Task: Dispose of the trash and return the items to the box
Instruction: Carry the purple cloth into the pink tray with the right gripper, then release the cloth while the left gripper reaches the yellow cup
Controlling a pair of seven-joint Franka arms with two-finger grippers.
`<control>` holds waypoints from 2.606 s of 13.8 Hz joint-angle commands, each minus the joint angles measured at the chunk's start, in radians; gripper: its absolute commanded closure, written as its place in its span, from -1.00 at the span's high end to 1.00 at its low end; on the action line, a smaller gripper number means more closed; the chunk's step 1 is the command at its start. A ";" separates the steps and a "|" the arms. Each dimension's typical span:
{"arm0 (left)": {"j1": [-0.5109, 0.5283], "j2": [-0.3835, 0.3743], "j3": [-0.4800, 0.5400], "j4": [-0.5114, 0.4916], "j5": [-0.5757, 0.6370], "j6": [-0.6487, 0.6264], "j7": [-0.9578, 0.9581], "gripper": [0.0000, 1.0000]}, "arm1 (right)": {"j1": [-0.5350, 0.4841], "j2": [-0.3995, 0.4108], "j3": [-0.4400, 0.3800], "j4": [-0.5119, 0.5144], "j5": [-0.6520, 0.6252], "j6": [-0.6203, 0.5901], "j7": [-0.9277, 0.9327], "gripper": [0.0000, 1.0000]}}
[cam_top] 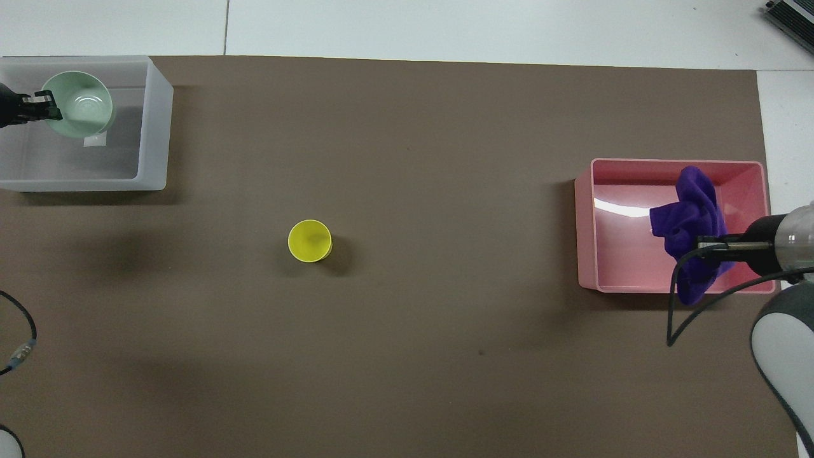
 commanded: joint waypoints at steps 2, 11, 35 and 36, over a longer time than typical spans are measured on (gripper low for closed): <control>-0.005 -0.018 0.019 -0.101 0.029 0.089 -0.008 -1.00 | -0.094 0.120 0.016 -0.003 0.000 0.143 -0.103 -1.00; 0.000 -0.041 0.025 -0.147 0.029 0.119 -0.001 0.29 | -0.119 0.218 0.016 -0.118 0.015 0.322 -0.082 -1.00; -0.609 -0.607 0.020 -0.820 0.032 0.082 -0.270 0.46 | -0.005 0.168 0.001 0.465 -0.005 -0.413 0.162 1.00; -0.620 -0.607 0.020 -0.828 0.031 0.083 -0.272 0.46 | -0.003 0.160 -0.013 0.475 -0.006 -0.440 0.159 1.00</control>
